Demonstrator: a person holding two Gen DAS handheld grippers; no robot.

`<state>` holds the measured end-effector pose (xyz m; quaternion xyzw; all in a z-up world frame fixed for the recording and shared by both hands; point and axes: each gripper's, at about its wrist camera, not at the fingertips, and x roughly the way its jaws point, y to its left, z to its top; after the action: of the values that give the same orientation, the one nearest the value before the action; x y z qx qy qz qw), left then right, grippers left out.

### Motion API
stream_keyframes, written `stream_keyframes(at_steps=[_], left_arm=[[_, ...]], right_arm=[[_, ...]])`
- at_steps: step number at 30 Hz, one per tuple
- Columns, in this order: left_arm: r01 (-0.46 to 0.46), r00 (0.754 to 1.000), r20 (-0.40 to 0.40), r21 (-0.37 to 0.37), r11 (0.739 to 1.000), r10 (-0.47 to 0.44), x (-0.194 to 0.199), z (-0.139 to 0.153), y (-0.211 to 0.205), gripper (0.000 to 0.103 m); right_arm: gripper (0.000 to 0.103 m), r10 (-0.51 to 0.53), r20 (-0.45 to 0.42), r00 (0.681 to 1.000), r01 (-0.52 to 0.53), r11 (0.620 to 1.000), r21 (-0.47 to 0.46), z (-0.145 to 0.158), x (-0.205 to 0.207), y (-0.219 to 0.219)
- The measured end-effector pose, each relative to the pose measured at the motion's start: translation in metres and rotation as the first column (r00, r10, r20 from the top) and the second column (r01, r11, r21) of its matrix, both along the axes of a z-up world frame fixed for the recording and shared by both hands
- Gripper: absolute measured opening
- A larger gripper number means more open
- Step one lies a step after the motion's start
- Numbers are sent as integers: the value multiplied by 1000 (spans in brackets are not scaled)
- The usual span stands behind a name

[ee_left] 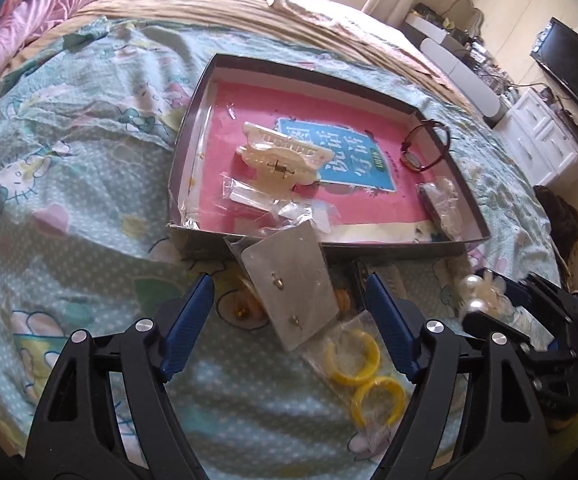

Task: Organize jewelry
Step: 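Lift the earring card with the left tool while the right tool grasps the cream claw clip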

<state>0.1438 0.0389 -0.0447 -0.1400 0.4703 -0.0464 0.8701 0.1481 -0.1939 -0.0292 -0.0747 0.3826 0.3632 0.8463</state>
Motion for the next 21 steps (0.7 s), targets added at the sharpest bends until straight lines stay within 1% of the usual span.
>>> stream_keyframes(at_steps=[3, 4, 6, 7, 8, 9, 11, 15, 18, 21], left_arm=[[-19, 1000, -10, 31, 999, 19, 7, -6, -2, 70], [-18, 1000, -10, 54, 998, 19, 9, -7, -4, 68], [-9, 1000, -12, 76, 997, 10, 9, -10, -6, 41], [-6, 1000, -10, 75, 997, 7, 9, -11, -6, 40], [-6, 1000, -3, 84, 996, 6, 8, -10, -7, 36], [-2, 1000, 5, 92, 996, 2, 6, -9, -6, 25], [-2, 1000, 29, 89, 996, -1, 1, -3, -5, 19], [12, 996, 86, 96, 995, -21, -9, 14, -5, 11], [27, 991, 128, 70, 997, -36, -15, 28, -5, 10], [34, 985, 168, 65, 997, -44, -17, 44, -6, 10]], right_arm=[[47, -3, -2, 1000, 3, 1000, 6, 0, 1, -1], [47, -4, -2, 1000, 4, 1000, 8, 0, 1, -1], [47, -6, -3, 1000, 6, 1000, 12, 0, 1, -2], [47, -6, -3, 1000, 6, 1000, 14, 0, 2, -2], [47, -7, -3, 1000, 7, 1000, 16, 0, 2, -2], [47, -7, -3, 1000, 7, 1000, 18, 0, 2, -2], [47, -7, -2, 1000, 7, 1000, 22, 1, 2, -2], [47, -8, 8, 1000, 7, 999, 34, 6, 1, -3], [47, -6, 23, 1000, 5, 999, 45, 12, 2, -4], [47, -7, 41, 999, 5, 998, 56, 19, 4, -3]])
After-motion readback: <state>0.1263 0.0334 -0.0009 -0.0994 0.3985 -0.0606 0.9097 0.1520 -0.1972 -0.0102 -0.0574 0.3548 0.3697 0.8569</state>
